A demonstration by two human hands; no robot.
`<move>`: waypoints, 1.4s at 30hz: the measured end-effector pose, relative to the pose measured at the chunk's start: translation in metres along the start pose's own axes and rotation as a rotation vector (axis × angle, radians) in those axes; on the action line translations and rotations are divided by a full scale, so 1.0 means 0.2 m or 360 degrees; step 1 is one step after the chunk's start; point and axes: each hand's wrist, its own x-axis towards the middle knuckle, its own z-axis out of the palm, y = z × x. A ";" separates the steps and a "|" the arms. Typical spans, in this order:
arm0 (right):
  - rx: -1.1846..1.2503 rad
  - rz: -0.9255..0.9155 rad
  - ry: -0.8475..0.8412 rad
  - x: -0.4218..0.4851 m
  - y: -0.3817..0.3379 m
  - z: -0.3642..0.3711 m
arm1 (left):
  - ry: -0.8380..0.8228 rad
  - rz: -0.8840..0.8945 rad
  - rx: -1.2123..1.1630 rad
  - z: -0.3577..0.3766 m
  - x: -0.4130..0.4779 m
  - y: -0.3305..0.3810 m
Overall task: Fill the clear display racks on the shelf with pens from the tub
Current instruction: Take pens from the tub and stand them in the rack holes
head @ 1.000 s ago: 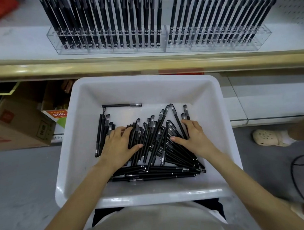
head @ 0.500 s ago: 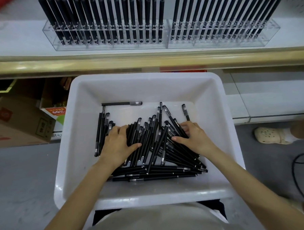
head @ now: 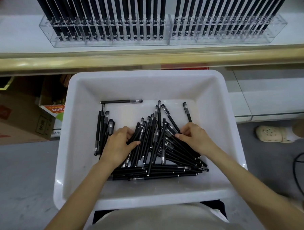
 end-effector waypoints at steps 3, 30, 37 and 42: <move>0.0002 0.0021 -0.0060 0.00 0.01 0.01 | 0.0033 0.0015 -0.0038 0.00 0.01 0.00; 0.0560 -0.0344 -0.0077 -0.05 -0.20 -0.20 | 0.0348 0.0233 -0.0717 -0.43 0.03 0.32; 0.0734 -0.0638 -0.0147 -0.03 -0.40 -0.35 | 0.0419 0.0273 -0.1037 -0.57 0.07 0.50; 0.0782 -0.0891 0.0036 0.04 -0.52 -0.44 | 0.0407 0.0156 -0.1527 -0.67 0.11 0.53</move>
